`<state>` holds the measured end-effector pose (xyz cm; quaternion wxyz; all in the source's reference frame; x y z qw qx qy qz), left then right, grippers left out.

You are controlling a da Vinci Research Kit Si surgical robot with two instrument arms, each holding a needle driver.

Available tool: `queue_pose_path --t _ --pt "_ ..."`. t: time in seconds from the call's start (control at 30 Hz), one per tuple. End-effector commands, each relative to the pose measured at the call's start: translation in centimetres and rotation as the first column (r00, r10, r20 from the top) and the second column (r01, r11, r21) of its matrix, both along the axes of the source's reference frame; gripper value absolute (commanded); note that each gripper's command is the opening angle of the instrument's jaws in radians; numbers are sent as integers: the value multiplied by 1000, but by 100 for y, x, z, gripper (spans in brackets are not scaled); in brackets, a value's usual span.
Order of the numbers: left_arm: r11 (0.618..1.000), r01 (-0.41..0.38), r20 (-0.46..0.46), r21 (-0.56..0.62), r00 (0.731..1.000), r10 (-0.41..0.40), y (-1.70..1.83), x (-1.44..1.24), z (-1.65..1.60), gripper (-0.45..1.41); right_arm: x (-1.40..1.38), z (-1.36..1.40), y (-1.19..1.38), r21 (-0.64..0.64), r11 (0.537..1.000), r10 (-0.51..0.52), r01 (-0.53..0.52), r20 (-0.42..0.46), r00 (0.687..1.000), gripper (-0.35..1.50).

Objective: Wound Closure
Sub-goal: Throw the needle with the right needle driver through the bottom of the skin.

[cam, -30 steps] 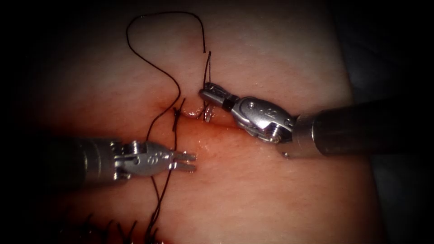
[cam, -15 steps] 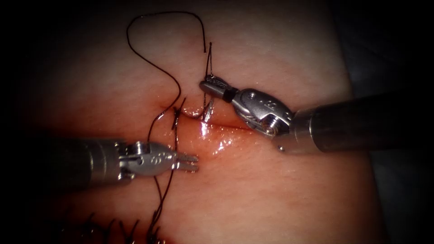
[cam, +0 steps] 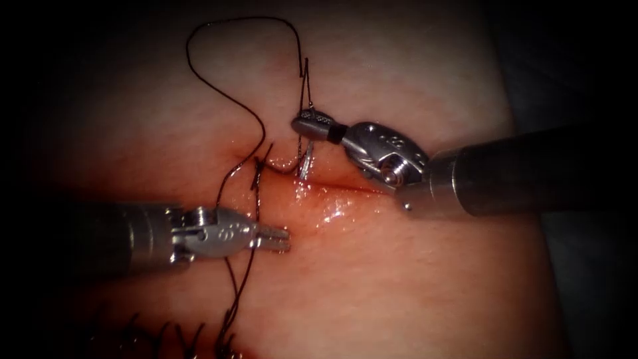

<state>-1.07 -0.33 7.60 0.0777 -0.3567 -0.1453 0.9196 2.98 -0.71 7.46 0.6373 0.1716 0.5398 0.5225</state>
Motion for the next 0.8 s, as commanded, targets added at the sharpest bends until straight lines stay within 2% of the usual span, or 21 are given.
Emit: queue_pose_path --t 0.03,0.4,0.8 --pt "1000 0 1 0 1000 0 -1 -5 5 -16 8 4 -1 13 1000 1 -1 -16 1000 -35" --pt "1000 0 2 -1 1000 0 2 -5 10 -18 13 2 -5 152 988 37 -20 -106 994 -35" --pt "1000 -1 3 -1 1000 1 4 -4 14 -18 16 1 -8 348 936 134 -46 -233 963 -35"
